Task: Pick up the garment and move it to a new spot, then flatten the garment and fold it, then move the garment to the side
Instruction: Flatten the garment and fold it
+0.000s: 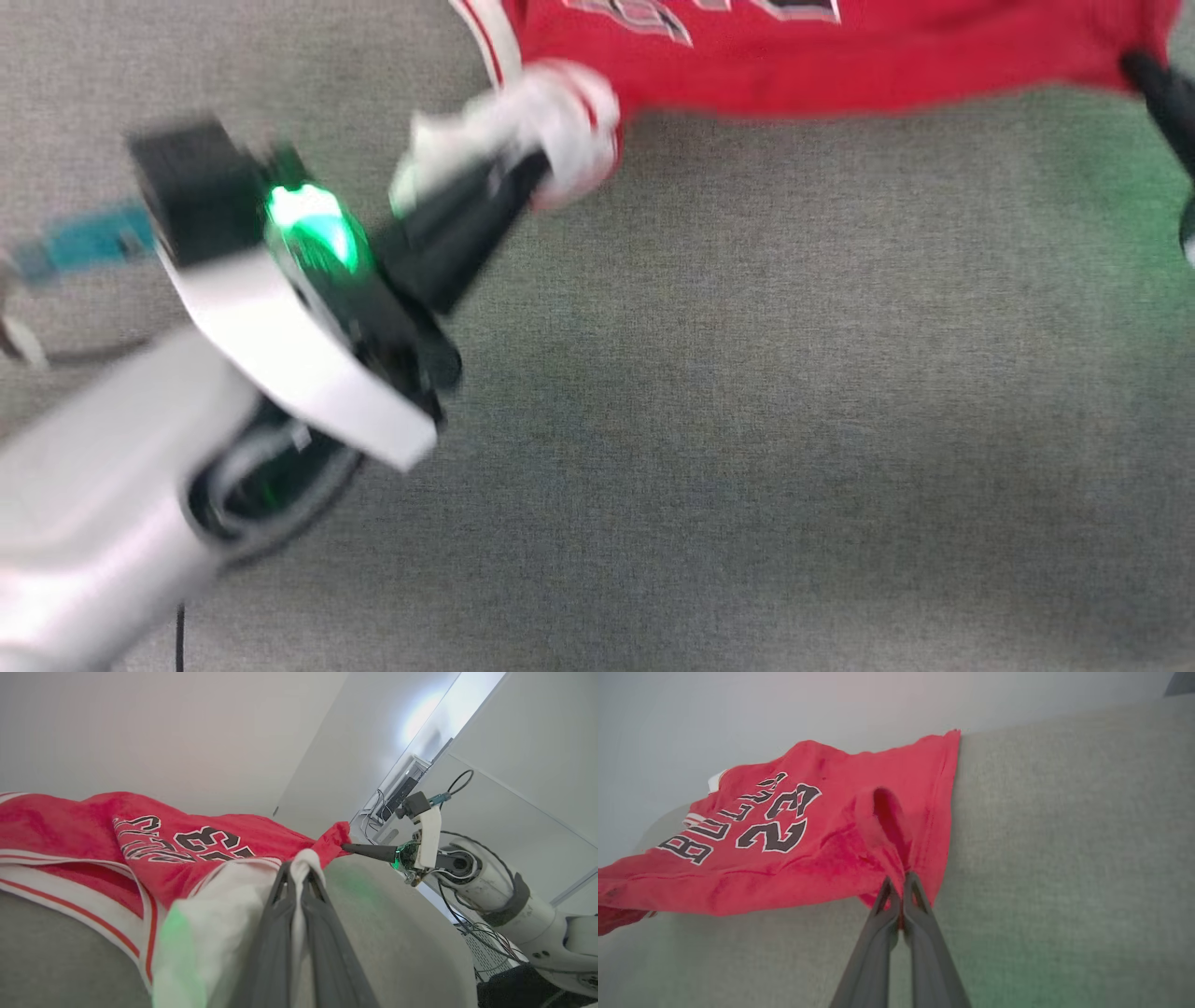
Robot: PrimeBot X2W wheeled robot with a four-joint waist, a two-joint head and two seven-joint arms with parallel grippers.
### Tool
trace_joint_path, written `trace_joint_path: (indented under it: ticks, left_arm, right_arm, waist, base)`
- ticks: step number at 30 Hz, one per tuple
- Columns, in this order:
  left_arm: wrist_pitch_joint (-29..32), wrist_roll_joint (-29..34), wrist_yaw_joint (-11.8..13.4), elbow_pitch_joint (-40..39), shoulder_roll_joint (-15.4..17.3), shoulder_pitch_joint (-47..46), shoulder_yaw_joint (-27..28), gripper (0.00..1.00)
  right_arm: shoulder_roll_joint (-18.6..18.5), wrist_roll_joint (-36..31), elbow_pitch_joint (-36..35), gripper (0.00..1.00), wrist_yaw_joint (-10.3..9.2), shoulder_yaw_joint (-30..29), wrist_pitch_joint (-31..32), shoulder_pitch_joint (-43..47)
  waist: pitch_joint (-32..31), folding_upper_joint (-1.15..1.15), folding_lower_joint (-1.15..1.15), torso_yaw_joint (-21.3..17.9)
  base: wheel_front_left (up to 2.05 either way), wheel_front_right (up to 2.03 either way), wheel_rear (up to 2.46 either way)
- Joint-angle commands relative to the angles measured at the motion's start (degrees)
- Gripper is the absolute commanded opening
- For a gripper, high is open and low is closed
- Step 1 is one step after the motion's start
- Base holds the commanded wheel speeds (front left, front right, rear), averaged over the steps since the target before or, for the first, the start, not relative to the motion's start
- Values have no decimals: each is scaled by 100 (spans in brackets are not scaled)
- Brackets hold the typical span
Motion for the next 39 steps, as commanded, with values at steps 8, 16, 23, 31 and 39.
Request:
trace_joint_path:
  ticks: [8, 16, 23, 31, 39]
  left_arm:
    - [-33, 946, 12, -390, 172, 1130, -291, 0]
    - [-33, 1348, 12, -916, 478, 2072, -276, 0]
    - [-33, 1558, 12, -1369, 701, 2527, -421, 0]
    - [-33, 1280, 12, -1396, 538, 1643, -595, 0]
    - [38, 329, 12, -909, 406, 106, -977, 0]
  right_arm:
    - [343, -16, -1698, 0, 1, -1008, 1027, 1905]
    - [1030, 115, -3256, 0, 1, -1979, 1937, 3621]
    - [1540, 317, -4006, 0, 1, -2611, 2198, 4218]
    - [1627, 253, -3843, 0, 1, -2663, 2255, 3724]
    - [1545, 119, -3325, 0, 1, -2567, 2103, 2771]
  waist:
    - [-244, 0, 0, 77]
    - [-400, 0, 0, 112]
    - [-348, 0, 0, 54]
    - [-249, 0, 0, 22]
    - [-75, 0, 0, -95]
  base:
    - [0, 0, 0]
    - [0, 0, 0]
    - [0, 0, 0]
    - [0, 0, 0]
    - [0, 0, 0]
